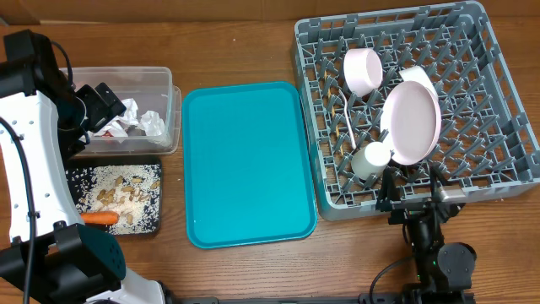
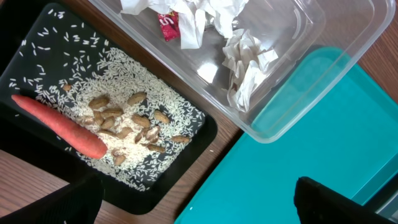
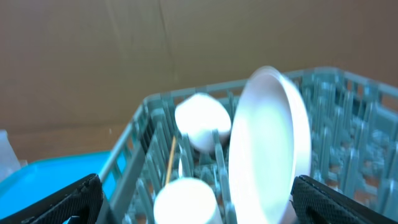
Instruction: Sort waste into correct bins and load items into the dishwasher
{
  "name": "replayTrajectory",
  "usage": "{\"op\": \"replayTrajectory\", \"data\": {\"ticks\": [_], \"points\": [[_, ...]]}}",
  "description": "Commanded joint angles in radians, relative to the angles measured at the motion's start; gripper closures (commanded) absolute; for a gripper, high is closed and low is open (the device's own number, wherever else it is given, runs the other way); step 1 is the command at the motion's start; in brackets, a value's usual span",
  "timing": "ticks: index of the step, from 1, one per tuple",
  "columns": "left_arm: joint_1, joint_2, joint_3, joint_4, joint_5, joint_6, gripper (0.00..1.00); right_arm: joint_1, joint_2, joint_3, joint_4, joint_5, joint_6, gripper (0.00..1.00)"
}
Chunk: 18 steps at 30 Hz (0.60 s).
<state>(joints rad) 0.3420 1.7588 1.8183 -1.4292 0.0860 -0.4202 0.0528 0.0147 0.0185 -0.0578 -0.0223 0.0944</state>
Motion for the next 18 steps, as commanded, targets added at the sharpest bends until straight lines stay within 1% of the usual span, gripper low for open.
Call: {"op": "replayTrajectory", "data": {"ticks": [1,5,12,18], "points": [[-0.004,-0.003,-0.005,-0.002,0.003,-0.014,0.00,-0.005,-0.012,-0.011,-0.026,-0.002,0.002,0.00],[-0.004,-0.003,-0.005,-0.002,0.003,-0.014,0.00,-0.005,-0.012,-0.011,-0.026,-0.003,-0.031,0.00],[-0.004,-0.003,-0.005,-0.002,0.003,-0.014,0.00,-0.005,-0.012,-0.011,-0.026,-0.006,-0.156,0.00],[-0.004,-0.003,-0.005,-0.002,0.003,-0.014,0.00,-0.005,-0.012,-0.011,-0.026,-0.003,-0.146,0.00]]}}
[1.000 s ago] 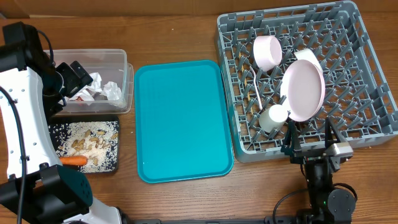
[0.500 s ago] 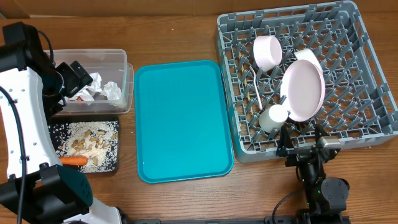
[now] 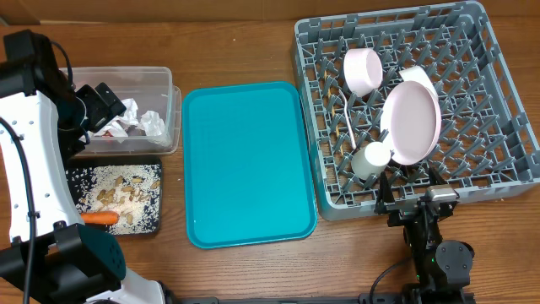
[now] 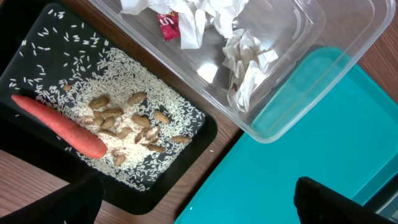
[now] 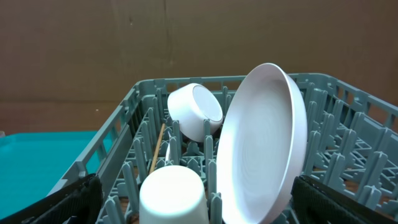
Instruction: Sort waste into correct bins and load items into the dishwasher
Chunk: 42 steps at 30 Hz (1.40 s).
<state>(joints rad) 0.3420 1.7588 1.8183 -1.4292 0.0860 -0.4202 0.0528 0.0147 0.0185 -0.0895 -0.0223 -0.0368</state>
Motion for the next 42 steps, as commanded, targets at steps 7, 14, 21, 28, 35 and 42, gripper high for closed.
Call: {"op": "replayTrajectory", "data": {"ticks": [7,14,21,28,35,42], "points": [[-0.004,-0.003,-0.005,-0.002,0.003,-0.014,0.00,-0.005,-0.012,-0.011,0.008,-0.002,-0.013,0.00],[-0.004,-0.003,-0.005,-0.002,0.003,-0.014,0.00,-0.048,-0.012,-0.011,0.008,-0.002,-0.013,0.00],[-0.004,-0.003,-0.005,-0.002,0.003,-0.014,0.00,-0.049,-0.012,-0.011,0.008,-0.002,-0.013,0.00],[-0.004,-0.003,-0.005,-0.002,0.003,-0.014,0.00,-0.049,-0.012,-0.011,0.008,-0.002,-0.013,0.00],[-0.004,-0.003,-0.005,-0.002,0.003,-0.014,0.00,-0.049,-0.012,-0.011,0.008,-0.002,-0.013,0.00],[-0.004,-0.003,-0.005,-0.002,0.003,-0.014,0.00,-0.049,-0.012,-0.011,0.008,-0.002,-0.013,0.00]]}}
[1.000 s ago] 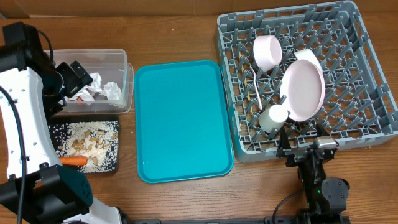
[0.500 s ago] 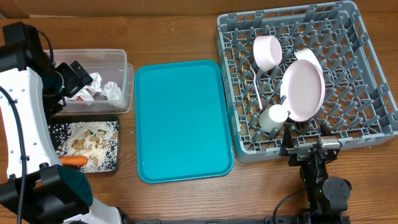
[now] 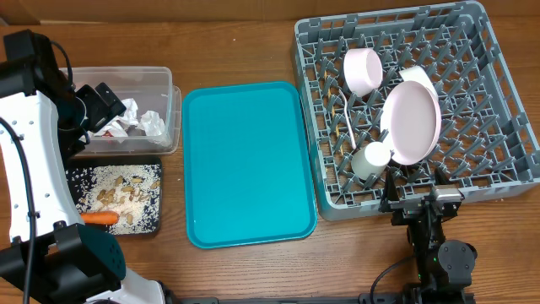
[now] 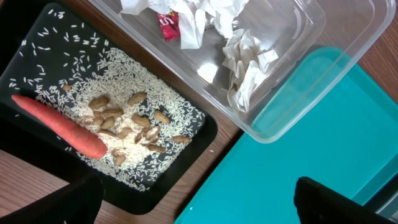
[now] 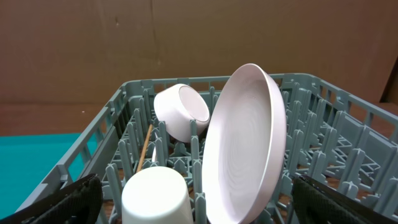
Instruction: Sort waste into correct bins and load items into the dishwasher
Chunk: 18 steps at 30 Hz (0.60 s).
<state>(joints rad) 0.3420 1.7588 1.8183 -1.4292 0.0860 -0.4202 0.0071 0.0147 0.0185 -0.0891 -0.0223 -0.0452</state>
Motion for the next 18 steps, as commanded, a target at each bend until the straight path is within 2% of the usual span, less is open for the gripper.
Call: {"op": "replayTrajectory", "data": {"ticks": [1,9,18], "points": [[-0.004,-0.003,-0.005,-0.002,0.003,-0.014,0.00,-0.003,-0.012,-0.011,0.007,-0.002,-0.005,0.00],[-0.004,-0.019,-0.005,-0.002,0.003,-0.014,0.00,-0.003,-0.012,-0.011,0.007,-0.002,-0.005,0.00],[-0.069,-0.229,-0.005,-0.002,0.003,-0.014,0.00,-0.003,-0.012,-0.011,0.007,-0.002,-0.005,0.00]]}}
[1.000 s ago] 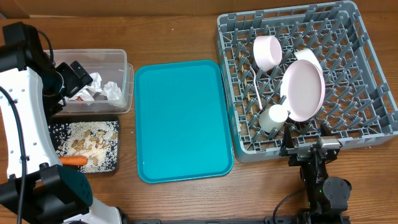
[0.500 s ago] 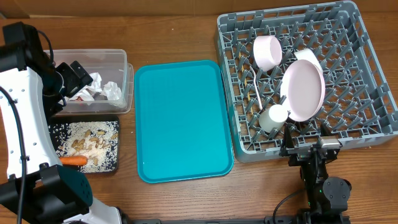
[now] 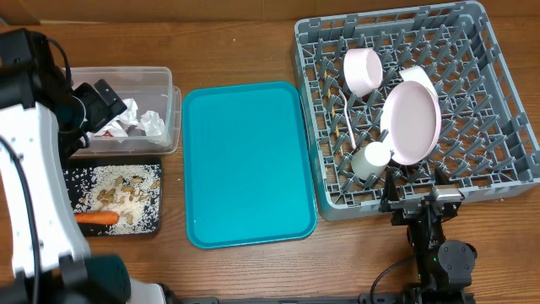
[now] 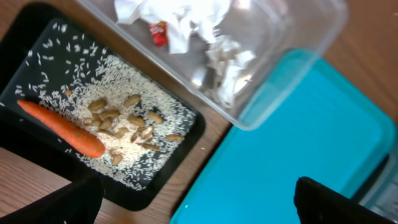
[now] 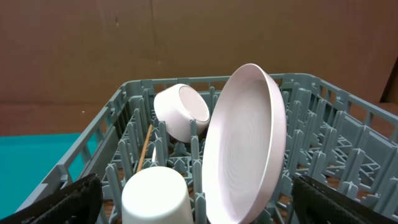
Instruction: Sort waste into correct bins and load items into the dishwasher
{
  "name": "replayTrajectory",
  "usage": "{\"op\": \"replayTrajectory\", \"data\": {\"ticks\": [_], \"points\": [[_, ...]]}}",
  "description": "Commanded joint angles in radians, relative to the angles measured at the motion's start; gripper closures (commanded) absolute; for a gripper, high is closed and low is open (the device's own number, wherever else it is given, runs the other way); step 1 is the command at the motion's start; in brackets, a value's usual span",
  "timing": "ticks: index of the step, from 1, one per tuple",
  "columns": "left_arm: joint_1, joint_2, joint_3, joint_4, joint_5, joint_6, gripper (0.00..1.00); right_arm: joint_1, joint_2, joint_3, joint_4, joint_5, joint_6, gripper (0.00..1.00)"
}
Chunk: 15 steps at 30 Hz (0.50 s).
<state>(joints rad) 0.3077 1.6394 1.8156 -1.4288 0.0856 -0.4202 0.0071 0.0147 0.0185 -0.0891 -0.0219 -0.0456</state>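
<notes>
My left gripper (image 3: 103, 94) hangs open over the clear bin (image 3: 173, 118), with nothing between its fingers (image 4: 37, 205). Crumpled paper (image 4: 180, 15) and a red wrapper (image 4: 158, 32) lie in that bin (image 4: 249, 121). The black tray (image 4: 25, 37) holds rice, nuts and a carrot (image 4: 62, 130). My right gripper (image 3: 419, 201) stands open at the near edge of the grey dish rack (image 3: 498, 101). A pink plate (image 5: 245, 149), a pink bowl (image 5: 180, 112), a white cup (image 5: 155, 196) and a wooden stick (image 5: 147, 146) stand in the rack.
A teal tray (image 3: 245, 160) lies between the bins and the rack, with nothing on it. The black tray (image 3: 72, 181) sits just in front of the clear bin. Brown cardboard stands behind the rack.
My left wrist view now takes in more of the bin, black tray and teal tray, so the left gripper stands higher. It is still open. The right gripper has not moved.
My left gripper hung open over the clear bin at every earlier moment, and now it stands higher. My right gripper stayed open at the rack's near edge, shifting slightly so the plate came nearer the middle of its view. Nothing was picked up.
</notes>
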Motion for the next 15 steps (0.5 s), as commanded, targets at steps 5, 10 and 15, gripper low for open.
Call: {"op": "replayTrajectory", "data": {"ticks": [5,10,15], "points": [[-0.123,-0.249,-0.003,-0.003,0.003,-0.014,0.00,-0.003,-0.012,-0.011,0.007,-0.003,-0.004,0.00],[-0.261,-0.376,-0.003,-0.003,0.003,-0.014,0.00,-0.003,-0.012,-0.011,0.007,-0.003,-0.004,0.00],[-0.377,-0.500,-0.003,-0.008,0.004,-0.014,0.00,-0.003,-0.012,-0.011,0.007,-0.003,-0.005,0.00]]}}
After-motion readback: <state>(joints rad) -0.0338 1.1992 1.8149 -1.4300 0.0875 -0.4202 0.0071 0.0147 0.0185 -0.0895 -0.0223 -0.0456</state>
